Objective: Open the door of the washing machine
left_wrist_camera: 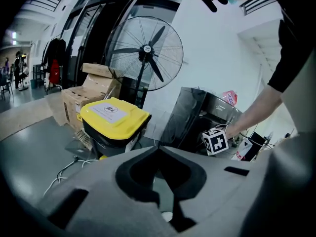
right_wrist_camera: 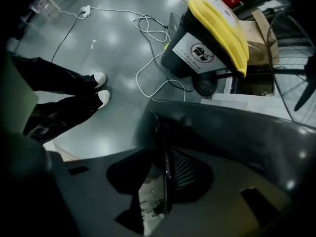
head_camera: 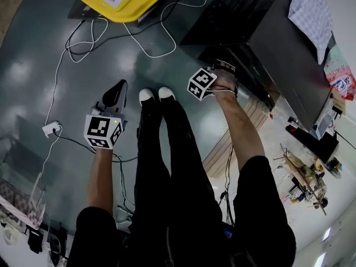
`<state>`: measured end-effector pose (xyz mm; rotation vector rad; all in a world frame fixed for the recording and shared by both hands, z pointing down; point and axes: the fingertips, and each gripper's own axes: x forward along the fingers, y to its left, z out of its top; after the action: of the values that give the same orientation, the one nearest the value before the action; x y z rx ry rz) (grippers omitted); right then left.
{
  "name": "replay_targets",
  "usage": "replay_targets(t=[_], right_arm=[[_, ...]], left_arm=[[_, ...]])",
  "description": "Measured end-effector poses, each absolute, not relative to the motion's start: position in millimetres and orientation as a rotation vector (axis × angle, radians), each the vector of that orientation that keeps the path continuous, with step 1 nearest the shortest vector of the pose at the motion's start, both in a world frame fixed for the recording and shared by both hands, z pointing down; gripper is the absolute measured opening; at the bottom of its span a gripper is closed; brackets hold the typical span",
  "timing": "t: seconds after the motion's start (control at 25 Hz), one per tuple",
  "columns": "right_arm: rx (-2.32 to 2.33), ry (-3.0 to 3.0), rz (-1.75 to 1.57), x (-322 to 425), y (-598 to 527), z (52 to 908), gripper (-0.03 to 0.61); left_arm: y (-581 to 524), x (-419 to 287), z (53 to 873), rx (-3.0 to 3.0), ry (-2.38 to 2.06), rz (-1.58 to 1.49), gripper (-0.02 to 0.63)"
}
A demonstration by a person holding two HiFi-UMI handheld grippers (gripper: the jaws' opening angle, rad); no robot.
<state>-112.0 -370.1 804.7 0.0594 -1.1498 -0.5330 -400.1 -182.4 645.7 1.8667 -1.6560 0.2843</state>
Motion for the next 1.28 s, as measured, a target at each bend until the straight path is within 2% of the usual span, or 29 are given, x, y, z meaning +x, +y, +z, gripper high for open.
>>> replay_targets(t=[1.28], right_arm=[[0.068,-1.128,-0.626,-110.8,-362.1,807.4,0.135]], left_arm=[[-150.2,-407.8,668.5,1.763,-1.708,0.244,0.002]])
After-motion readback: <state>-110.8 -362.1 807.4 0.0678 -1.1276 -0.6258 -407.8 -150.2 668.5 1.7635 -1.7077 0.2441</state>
